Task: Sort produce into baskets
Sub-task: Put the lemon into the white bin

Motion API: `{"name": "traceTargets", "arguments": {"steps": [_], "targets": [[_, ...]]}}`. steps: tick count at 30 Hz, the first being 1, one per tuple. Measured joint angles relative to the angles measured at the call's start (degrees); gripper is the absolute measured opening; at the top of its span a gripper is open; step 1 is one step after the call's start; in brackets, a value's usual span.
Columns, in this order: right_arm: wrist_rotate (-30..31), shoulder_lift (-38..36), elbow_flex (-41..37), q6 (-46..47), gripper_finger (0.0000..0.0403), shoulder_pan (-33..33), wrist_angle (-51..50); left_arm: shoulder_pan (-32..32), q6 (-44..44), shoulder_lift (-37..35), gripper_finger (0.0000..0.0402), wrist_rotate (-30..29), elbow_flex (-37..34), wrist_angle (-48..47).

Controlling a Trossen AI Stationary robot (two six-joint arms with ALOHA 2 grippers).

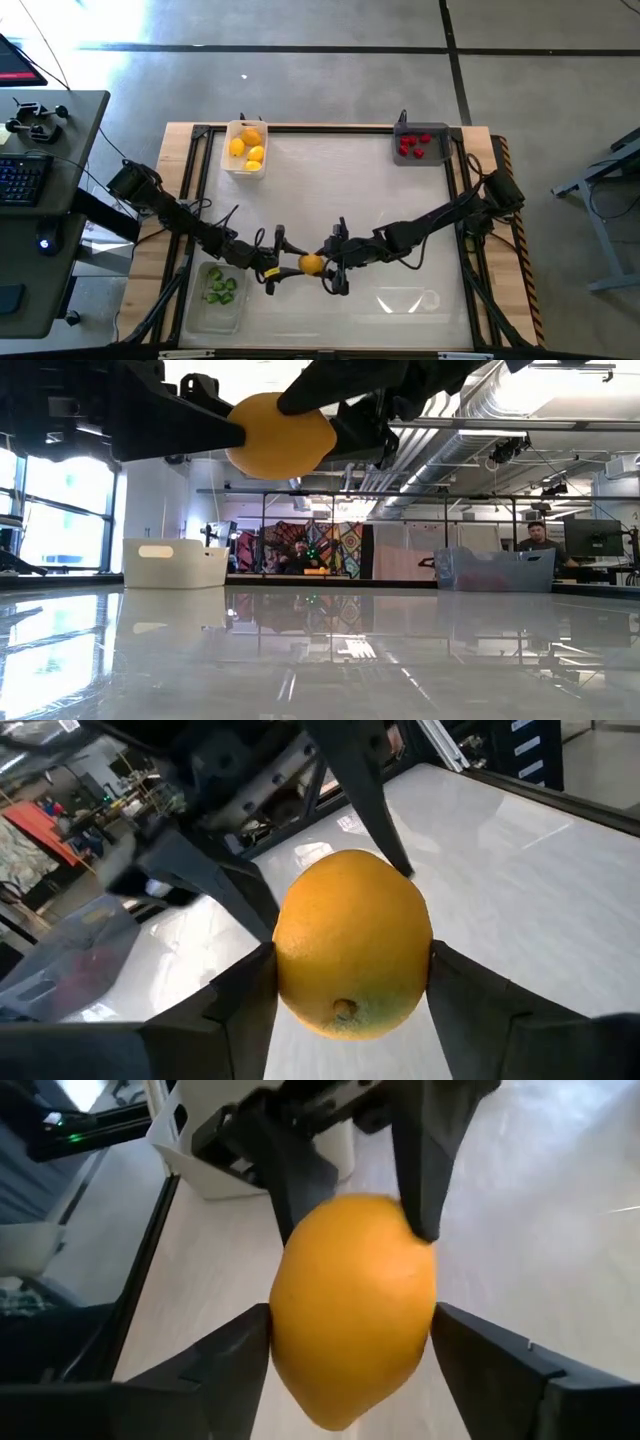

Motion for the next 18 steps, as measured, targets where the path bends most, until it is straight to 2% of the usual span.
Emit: {"name": "traceTargets", "arguments": {"steps": [4,11,15,18], "targets": [[4.08,-3.27,0.02,-0.99,0.0277,0.81,-4.19,0.06,-0.65,0.0,0.0195,1.16,0.0,0.0],[17.11,-14.14,0.07,-1.01,0.0279,4.52,-20.47,0.27,-1.32,0.0,0.0192,0.84,0.0,-0.06],[26.54,-18.35,0.05,4.13,0.0275,6.01,-32.24,0.9,-1.36,-0.33,0.0191,-2.62,0.0,-0.41],[30.24,-19.34,-1.84,7.37,0.0254,5.44,-36.72,1.9,-3.56,-2.13,0.0191,-3.36,0.0,-2.06]]}}
